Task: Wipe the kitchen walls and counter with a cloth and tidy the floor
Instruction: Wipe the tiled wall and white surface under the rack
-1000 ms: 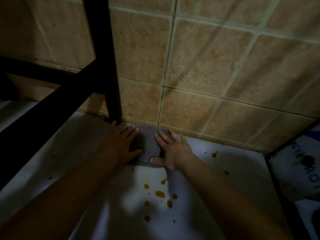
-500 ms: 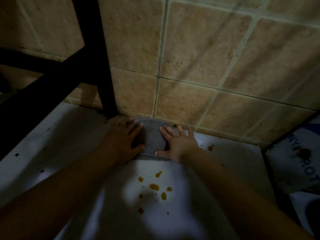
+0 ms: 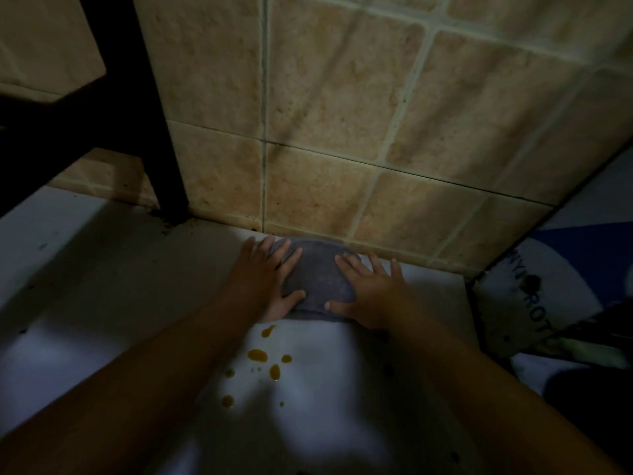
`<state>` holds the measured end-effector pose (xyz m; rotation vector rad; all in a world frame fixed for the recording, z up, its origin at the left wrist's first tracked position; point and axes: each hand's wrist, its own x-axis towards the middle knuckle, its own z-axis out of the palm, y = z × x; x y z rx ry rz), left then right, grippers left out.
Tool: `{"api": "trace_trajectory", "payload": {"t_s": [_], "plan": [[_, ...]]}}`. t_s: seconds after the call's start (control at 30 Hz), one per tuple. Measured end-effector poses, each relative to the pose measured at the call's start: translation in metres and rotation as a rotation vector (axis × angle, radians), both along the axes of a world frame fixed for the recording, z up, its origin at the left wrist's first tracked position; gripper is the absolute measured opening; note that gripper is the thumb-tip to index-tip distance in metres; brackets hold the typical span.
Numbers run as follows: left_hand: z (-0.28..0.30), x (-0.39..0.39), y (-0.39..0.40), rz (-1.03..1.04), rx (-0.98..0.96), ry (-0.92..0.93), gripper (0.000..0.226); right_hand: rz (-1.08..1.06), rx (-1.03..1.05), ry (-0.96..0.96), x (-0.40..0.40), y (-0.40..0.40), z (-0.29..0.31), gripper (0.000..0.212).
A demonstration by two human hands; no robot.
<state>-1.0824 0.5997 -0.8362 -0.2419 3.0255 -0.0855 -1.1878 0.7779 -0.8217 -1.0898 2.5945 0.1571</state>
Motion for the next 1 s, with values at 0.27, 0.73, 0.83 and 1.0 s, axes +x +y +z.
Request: {"api": "trace_trajectory", "payload": {"t_s": [0.27, 0.73, 0.83, 1.0], "plan": [[0.006, -0.026, 0.045, -0.027, -0.031, -0.035, 0.078, -0.066, 0.031, 0.011, -0.018, 0.044, 0.001, 0.093], [0.006, -0.056, 0.1, -0.043, 0.048, -0.08, 0.078, -0.165, 0.099, 0.005, -0.04, 0.097, 0.009, 0.094], [0.007, -0.058, 0.105, -0.076, 0.056, -0.086, 0.079, -0.194, 0.095, -0.021, -0.04, 0.104, 0.01, 0.094], [0.014, -0.061, 0.088, -0.152, 0.04, -0.071, 0.08, -0.141, 0.027, -0.011, -0.04, 0.094, 0.016, 0.098]]}}
